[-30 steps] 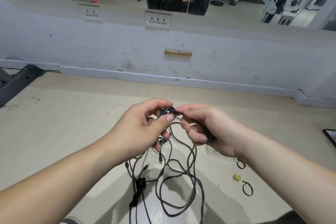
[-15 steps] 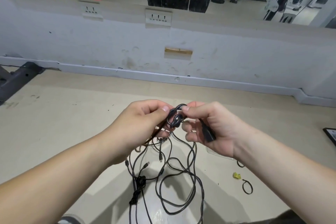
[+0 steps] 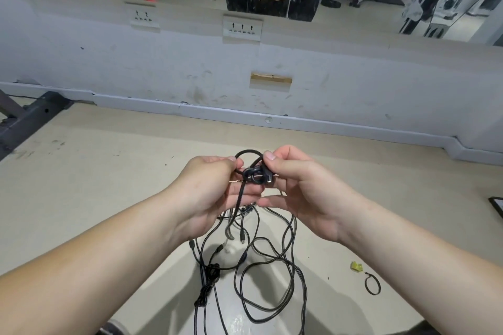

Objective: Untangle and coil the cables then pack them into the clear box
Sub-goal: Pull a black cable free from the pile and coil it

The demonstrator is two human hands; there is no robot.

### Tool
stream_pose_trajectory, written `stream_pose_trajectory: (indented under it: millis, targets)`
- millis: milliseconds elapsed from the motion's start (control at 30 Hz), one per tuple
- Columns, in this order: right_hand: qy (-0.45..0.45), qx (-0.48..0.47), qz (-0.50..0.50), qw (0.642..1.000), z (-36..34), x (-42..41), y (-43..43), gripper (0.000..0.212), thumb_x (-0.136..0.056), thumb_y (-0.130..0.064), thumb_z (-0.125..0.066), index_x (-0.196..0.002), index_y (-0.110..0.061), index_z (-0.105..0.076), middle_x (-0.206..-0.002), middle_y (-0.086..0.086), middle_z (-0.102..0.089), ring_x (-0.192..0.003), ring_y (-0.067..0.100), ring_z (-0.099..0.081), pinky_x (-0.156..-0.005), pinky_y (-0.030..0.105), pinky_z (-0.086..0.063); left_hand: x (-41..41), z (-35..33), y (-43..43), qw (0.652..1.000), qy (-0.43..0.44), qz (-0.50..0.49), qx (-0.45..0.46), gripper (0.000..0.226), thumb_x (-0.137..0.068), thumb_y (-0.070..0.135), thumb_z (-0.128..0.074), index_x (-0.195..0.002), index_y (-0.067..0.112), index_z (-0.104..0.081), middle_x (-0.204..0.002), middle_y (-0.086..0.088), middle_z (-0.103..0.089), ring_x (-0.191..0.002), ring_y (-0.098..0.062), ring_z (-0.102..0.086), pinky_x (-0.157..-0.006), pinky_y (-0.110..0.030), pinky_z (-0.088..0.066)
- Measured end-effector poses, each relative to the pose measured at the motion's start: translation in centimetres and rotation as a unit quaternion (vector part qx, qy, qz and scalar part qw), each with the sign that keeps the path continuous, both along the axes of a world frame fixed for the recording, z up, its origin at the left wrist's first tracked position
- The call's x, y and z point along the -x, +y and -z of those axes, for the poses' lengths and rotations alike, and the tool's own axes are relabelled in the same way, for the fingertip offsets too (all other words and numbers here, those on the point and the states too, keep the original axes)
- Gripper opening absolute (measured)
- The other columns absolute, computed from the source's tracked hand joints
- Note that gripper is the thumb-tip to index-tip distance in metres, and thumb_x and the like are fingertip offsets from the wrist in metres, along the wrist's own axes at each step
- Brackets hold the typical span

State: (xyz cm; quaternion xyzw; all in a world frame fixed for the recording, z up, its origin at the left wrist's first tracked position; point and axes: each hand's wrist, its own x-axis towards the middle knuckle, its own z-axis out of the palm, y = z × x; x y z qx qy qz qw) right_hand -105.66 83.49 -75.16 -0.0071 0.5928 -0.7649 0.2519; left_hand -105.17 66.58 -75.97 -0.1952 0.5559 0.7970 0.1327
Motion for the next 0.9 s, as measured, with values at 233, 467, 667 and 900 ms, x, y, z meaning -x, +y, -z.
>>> stream_pose_trajectory:
  millis: [233,467,667,900]
  targets:
    - [0.020,-0.044,0.018,0.999,0.2,0.1,0.1,0.022,-0.092,-0.013,-0.073,-0.084,-0.019,-0.053,-0.096,0.013,-0.070,-0.083,0.025,-0.071,-0.067,0.037,-0.057,0.0,0.2,-0.2,0.999,0.006,0.013,0.050,0.012,-0.103,0.006,-0.049,-0.104,0.000,-0.059,-0.075,-0.016,-0.073,-0.064,-0.030,-0.075,-0.067,-0.042,-0.067]
    - [0.002,-0.200,0.090,0.976,1.2,1.2,1.0,0.017,-0.095,-0.012,-0.062,-0.097,-0.015,-0.045,-0.078,0.019,-0.075,-0.062,0.033,-0.072,-0.053,0.034,-0.053,-1.1,0.2,-0.5,0.963,0.145,0.147,0.171,0.014,-0.097,0.010,-0.069,-0.110,0.015,-0.063,-0.080,-0.005,-0.069,-0.070,-0.022,-0.074,-0.069,-0.033,-0.062]
    - [0.032,-0.335,-0.050,0.940,1.4,0.7,1.3,0.025,-0.102,-0.040,-0.056,-0.101,-0.016,-0.051,-0.066,0.016,-0.072,-0.043,0.026,-0.060,-0.045,0.027,-0.044,0.0,1.3,-1.7,0.867,0.225,0.125,0.428,0.010,-0.097,0.016,-0.063,-0.091,0.020,-0.071,-0.064,0.008,-0.056,-0.057,-0.017,-0.050,-0.052,-0.028,-0.044]
    - [0.156,-0.345,-0.124,0.917,1.7,-0.1,1.1,0.020,-0.091,-0.036,-0.075,-0.108,-0.027,-0.068,-0.089,0.000,-0.066,-0.068,0.012,-0.057,-0.065,0.031,-0.048,0.1,1.1,-1.5,0.919,0.162,0.104,0.344,0.042,-0.094,0.049,-0.068,-0.069,0.015,-0.065,-0.048,0.012,-0.033,-0.044,-0.014,-0.028,-0.041,-0.021,-0.022]
